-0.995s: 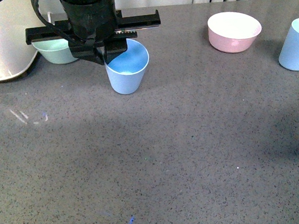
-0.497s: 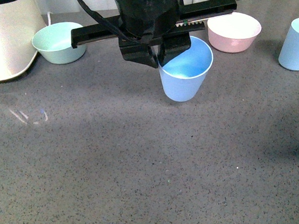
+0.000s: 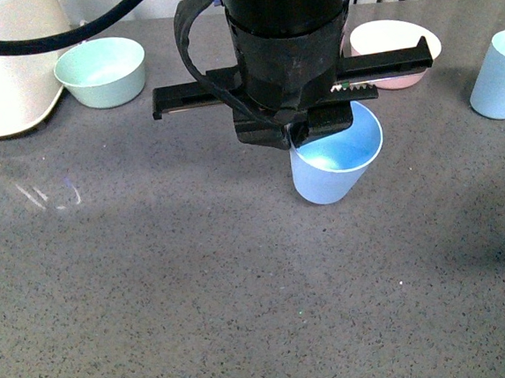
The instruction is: Stack blue cups with both arms
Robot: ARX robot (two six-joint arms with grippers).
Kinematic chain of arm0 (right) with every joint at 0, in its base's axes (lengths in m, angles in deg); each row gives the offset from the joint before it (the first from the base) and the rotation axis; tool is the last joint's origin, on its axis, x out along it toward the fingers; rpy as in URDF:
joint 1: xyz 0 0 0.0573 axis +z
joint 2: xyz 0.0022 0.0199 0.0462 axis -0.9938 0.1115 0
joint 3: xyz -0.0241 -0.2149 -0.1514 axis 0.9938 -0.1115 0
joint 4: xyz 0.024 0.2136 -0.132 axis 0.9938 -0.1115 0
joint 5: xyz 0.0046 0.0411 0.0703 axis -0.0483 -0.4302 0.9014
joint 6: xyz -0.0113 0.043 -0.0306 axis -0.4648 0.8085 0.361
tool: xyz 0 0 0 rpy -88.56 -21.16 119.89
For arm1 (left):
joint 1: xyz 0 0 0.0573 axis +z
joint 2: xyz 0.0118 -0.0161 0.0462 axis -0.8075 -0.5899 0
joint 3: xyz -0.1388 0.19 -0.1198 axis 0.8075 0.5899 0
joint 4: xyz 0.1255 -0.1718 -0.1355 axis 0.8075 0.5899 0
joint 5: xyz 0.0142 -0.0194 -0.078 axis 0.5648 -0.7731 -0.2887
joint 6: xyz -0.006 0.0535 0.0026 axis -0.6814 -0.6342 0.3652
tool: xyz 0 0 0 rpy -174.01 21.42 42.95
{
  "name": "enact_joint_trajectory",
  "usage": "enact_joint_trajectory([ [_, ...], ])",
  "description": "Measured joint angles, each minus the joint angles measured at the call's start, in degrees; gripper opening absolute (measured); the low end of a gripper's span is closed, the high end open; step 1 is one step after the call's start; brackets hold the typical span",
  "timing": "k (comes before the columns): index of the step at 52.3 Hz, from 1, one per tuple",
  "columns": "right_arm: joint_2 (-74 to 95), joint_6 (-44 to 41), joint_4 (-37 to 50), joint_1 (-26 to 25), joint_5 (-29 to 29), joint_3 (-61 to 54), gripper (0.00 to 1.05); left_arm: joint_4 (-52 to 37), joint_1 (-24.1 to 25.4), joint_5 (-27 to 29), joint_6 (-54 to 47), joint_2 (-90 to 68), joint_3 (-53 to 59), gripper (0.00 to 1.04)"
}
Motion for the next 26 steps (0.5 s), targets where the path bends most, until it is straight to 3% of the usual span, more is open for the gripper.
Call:
enact_joint_trajectory([
  [26,0.00,0.00,0.00,0.00,0.00,0.00,0.96,0.02,0.15,1.29,-0.31,-3.72,-2.25,0.02],
])
